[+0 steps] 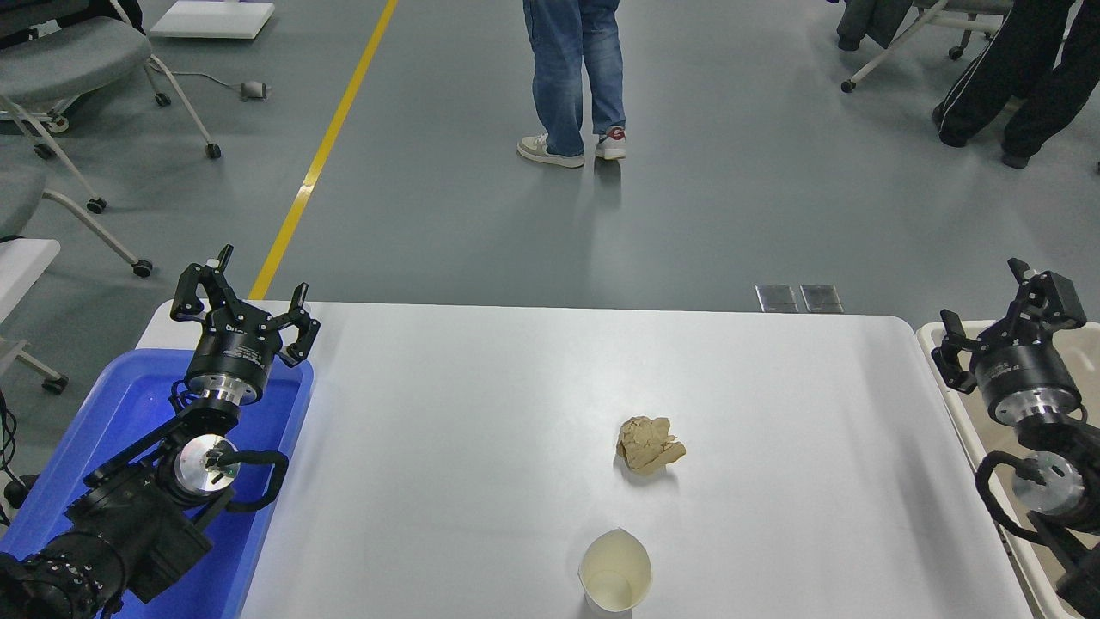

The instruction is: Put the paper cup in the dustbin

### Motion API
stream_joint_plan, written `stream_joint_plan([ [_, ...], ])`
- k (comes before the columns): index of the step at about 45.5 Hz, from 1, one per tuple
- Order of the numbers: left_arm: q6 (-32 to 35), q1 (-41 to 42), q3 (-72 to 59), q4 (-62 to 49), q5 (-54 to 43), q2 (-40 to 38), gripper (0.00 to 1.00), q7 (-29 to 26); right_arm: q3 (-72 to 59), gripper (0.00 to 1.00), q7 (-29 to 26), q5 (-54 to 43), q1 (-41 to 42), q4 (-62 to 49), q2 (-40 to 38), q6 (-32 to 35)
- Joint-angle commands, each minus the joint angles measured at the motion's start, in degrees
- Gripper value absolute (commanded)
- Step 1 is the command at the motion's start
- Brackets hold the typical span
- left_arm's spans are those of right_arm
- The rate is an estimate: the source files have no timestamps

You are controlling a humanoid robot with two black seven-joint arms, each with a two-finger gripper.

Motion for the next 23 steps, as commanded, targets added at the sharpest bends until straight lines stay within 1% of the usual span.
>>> stream_joint_plan([
  [1, 0.00, 0.02, 0.00, 0.00, -0.01, 0.00, 1.00, 0.00, -0.53, 0.99, 0.01, 0.00, 1.18, 0.47, -0.15, 0.07],
  [5, 0.00, 0.02, 0.00, 0.00, -0.01, 0.00, 1.00, 0.00, -0.88, 0.99, 0.01, -0.52, 1.35, 1.25, -0.59, 0.25],
  [10, 0.00, 0.02, 0.00, 0.00, -0.01, 0.00, 1.00, 0.00, -7.72, 0.99, 0.01, -2.72, 3.54, 3.45, -4.28, -0.10],
  [16, 0.00, 0.02, 0.00, 0.00, -0.01, 0.00, 1.00, 0.00, -20.46, 0.99, -0.08, -5.44, 9.43, 6.00, -10.25, -0.37],
  [23, 0.00, -0.06, 0.00, 0.00, -0.01, 0.00, 1.00, 0.00, -37.60, 0.99, -0.34, -8.95, 19.88, 13.02, -19.92, -0.28],
])
